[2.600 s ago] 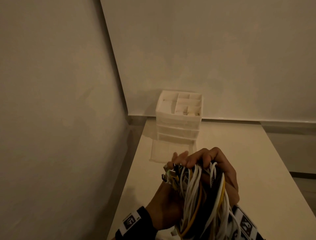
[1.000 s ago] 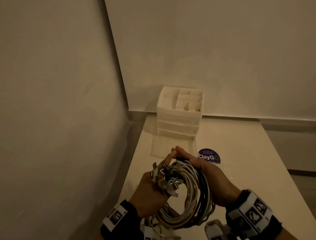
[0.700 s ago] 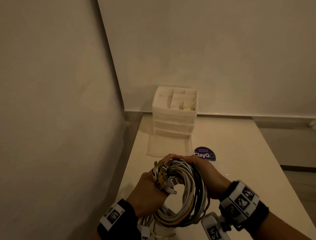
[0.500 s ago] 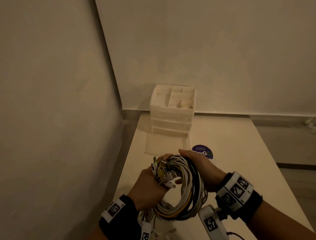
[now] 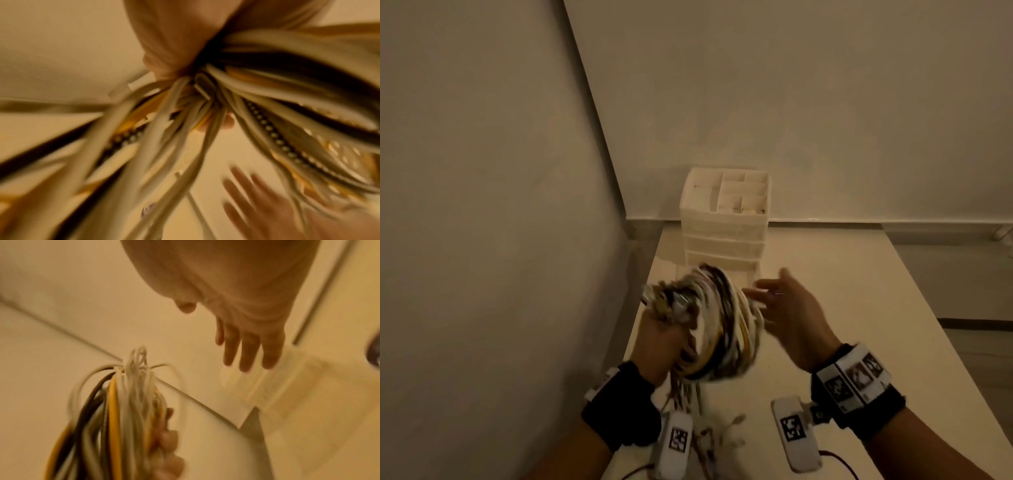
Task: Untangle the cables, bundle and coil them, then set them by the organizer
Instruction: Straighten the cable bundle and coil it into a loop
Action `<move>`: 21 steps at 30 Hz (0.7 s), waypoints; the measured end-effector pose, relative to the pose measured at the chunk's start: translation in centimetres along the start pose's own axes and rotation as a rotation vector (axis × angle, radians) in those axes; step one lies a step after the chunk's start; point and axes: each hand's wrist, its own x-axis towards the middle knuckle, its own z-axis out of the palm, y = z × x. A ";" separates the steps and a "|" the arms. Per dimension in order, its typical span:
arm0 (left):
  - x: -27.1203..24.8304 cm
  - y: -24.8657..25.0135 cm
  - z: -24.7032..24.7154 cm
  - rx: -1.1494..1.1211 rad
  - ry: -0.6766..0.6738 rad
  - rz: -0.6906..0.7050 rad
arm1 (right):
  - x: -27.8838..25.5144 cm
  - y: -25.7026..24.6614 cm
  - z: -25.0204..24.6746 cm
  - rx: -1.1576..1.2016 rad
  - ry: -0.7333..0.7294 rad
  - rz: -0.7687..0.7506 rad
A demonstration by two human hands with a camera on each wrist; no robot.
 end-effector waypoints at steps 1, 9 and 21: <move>0.7 1.0 -0.6 -0.103 0.097 0.017 | -0.6 0.0 -0.7 -0.044 0.093 -0.168; 3.7 6.0 -2.5 -0.594 0.371 -0.066 | -9.3 4.1 3.1 -1.058 -0.760 -0.306; 2.3 7.5 -3.6 -0.622 0.489 -0.054 | -13.2 6.1 2.3 -1.665 -0.318 -0.743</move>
